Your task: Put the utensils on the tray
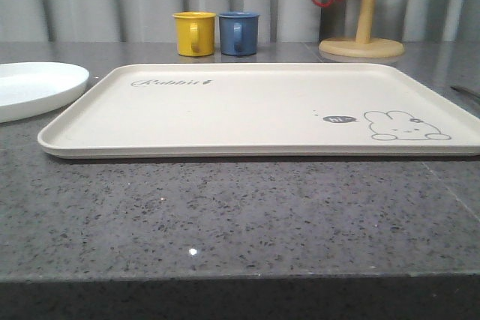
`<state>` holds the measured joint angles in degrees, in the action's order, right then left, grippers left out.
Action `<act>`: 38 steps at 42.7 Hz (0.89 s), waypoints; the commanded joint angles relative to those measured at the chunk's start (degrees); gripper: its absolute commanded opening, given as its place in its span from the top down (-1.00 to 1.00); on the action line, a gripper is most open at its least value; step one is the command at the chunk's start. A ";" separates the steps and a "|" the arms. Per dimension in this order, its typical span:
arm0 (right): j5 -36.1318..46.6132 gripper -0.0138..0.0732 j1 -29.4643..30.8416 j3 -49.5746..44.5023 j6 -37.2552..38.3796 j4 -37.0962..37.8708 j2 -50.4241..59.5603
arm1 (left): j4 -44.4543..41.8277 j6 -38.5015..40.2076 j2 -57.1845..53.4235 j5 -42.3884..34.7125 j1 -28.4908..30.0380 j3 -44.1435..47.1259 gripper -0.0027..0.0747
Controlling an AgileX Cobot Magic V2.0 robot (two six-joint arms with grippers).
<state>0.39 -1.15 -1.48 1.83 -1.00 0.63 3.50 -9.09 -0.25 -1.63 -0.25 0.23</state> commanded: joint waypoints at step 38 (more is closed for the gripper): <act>4.90 0.84 -0.15 5.84 0.01 0.18 0.91 | 0.49 0.18 -1.18 -10.15 -0.04 -3.05 0.98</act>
<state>1.98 -1.15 -0.43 1.72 -1.00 0.63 3.50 -9.09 -0.25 -5.54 -0.25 -0.03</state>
